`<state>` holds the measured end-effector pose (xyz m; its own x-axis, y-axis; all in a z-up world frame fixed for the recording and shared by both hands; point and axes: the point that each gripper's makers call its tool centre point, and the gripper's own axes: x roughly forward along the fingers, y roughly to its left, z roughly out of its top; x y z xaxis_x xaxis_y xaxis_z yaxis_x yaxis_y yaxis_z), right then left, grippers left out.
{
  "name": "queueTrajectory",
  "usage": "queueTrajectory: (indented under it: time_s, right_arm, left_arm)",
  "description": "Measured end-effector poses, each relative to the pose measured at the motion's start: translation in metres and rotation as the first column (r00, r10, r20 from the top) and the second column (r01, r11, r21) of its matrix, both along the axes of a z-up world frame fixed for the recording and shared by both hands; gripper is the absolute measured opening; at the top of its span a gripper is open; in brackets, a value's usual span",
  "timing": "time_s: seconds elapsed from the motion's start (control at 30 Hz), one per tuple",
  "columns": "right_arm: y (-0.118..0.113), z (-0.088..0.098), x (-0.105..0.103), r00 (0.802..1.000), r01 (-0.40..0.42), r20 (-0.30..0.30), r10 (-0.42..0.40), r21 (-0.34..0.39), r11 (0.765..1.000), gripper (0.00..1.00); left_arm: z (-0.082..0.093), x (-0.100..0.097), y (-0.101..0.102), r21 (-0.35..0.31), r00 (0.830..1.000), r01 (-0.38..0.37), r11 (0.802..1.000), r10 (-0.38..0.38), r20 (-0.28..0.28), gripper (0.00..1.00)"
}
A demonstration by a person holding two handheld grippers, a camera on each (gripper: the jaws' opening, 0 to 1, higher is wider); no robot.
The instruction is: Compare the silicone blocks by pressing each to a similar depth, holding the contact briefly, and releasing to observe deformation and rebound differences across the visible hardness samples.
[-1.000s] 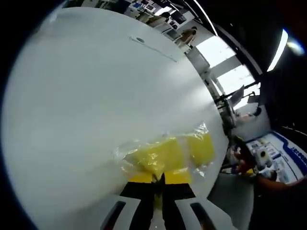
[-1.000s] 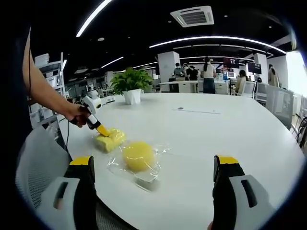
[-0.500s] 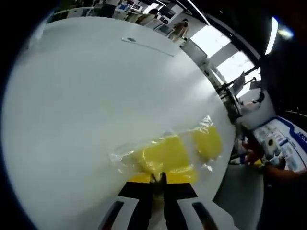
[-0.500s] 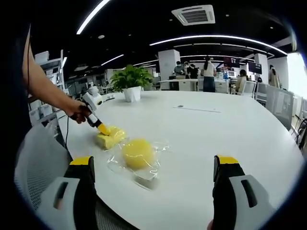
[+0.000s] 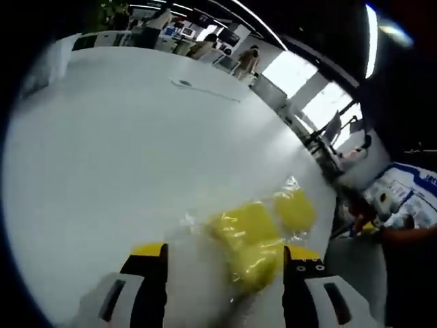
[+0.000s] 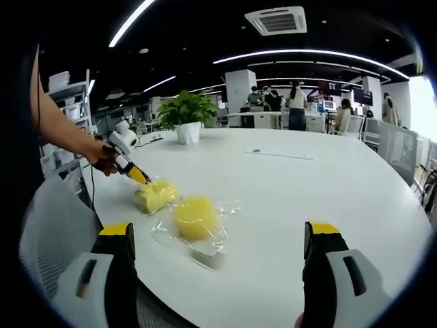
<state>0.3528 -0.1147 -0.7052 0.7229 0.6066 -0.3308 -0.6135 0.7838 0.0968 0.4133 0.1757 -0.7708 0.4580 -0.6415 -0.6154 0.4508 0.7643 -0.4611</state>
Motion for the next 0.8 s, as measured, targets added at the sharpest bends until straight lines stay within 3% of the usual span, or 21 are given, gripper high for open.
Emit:
queueTrajectory:
  time_s: [0.1,0.13,0.2,0.27,0.33,0.5,0.63,0.7,0.8]
  right_arm:
    - [0.001,0.001,0.0,1.0,-0.006,0.004,0.006,-0.006,1.0,0.96]
    - [0.001,0.001,-0.001,1.0,-0.008,0.008,0.009,-0.012,1.0,0.96]
    - [0.001,0.002,0.0,1.0,-0.006,0.014,0.006,-0.014,1.0,0.96]
    - [-0.001,0.002,0.0,1.0,0.005,0.011,-0.005,-0.007,1.0,0.96]
    - [-0.001,0.002,0.0,1.0,0.008,0.008,-0.008,0.0,1.0,0.96]
    - [0.002,0.002,-0.001,1.0,-0.008,-0.002,0.008,0.003,1.0,0.97]
    - [0.001,0.001,-0.001,1.0,0.0,-0.012,0.001,0.022,1.0,0.97]
    - [0.001,0.001,-0.001,1.0,0.003,-0.021,-0.003,0.035,0.999,0.97]
    - [0.002,0.002,-0.002,1.0,-0.004,-0.011,0.005,0.022,1.0,0.97]
  left_arm:
    - [0.01,0.002,0.018,0.049,0.991,-0.032,0.998,0.025,0.128,0.85]
    - [0.02,0.004,0.027,0.081,0.977,-0.048,0.996,0.03,0.211,0.84]
    - [0.032,-0.001,0.034,0.084,0.962,-0.057,0.995,0.032,0.273,0.84]
    - [0.038,-0.01,0.039,0.069,0.963,-0.055,0.996,0.034,0.267,0.87]
    - [0.046,-0.014,0.045,0.09,0.95,-0.05,0.995,0.02,0.311,0.9]
    - [0.057,-0.033,0.049,0.078,0.942,-0.047,0.996,0.018,0.335,0.98]
    - [0.05,-0.058,0.055,0.084,0.943,-0.043,0.996,0.012,0.334,1.0]
    - [0.05,-0.07,0.058,0.075,0.934,-0.048,0.996,0.019,0.356,1.0]
    - [0.047,-0.081,0.063,0.058,0.938,-0.075,0.995,0.05,0.342,1.0]
